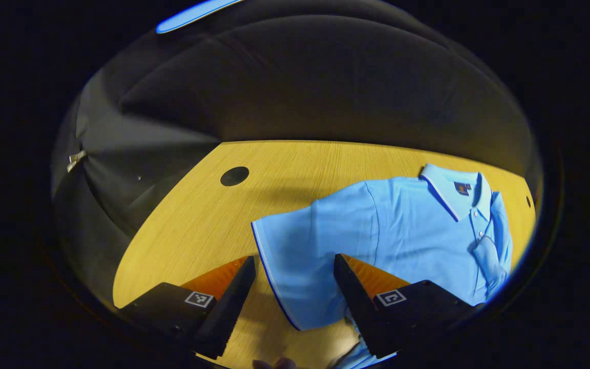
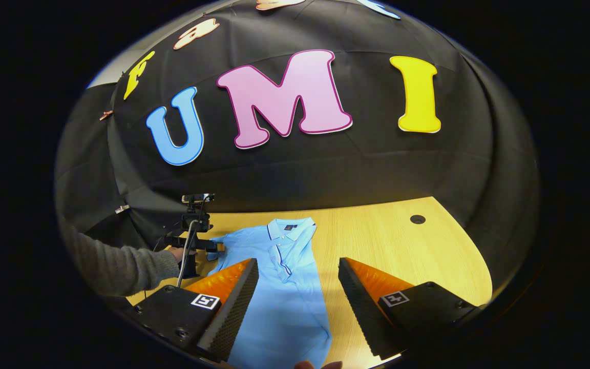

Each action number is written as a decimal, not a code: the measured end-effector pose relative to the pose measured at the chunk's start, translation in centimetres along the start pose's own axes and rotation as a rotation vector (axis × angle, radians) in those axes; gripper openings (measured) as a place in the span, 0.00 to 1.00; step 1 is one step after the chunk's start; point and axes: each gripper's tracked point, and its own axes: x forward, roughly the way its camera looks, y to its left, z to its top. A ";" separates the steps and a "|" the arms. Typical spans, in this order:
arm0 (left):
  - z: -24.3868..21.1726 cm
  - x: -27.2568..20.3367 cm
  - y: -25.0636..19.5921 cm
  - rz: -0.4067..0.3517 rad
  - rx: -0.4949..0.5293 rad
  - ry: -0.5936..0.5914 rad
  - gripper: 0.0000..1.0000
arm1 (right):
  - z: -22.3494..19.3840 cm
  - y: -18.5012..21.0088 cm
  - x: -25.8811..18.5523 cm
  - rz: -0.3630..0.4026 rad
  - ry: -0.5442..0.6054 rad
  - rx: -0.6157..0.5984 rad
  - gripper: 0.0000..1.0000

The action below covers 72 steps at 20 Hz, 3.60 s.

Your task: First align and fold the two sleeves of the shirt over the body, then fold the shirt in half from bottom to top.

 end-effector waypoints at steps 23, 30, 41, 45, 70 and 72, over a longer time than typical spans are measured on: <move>6.2 -6.5 -9.6 -0.356 -0.049 -0.189 0.06 | -1.9 -0.7 -1.4 -0.014 0.032 0.010 0.98; 5.1 -10.7 -18.4 -0.523 0.169 -0.223 0.06 | -1.8 -1.6 -2.1 -0.036 0.030 0.020 0.98; -2.3 -12.1 -25.8 -0.616 0.377 -0.141 0.06 | -2.5 -4.3 -3.7 -0.099 0.043 0.054 0.98; -4.1 -10.3 -26.3 -0.551 0.446 -0.107 0.06 | -2.9 -4.7 -4.2 -0.111 0.051 0.067 0.98; -1.6 -17.8 -22.0 -0.482 0.386 -0.272 0.86 | -5.8 -4.2 -7.2 -0.115 0.109 0.041 0.98; -2.5 -20.9 -19.5 -0.483 0.357 -0.293 0.86 | -7.1 -3.7 -8.0 -0.114 0.141 0.028 0.98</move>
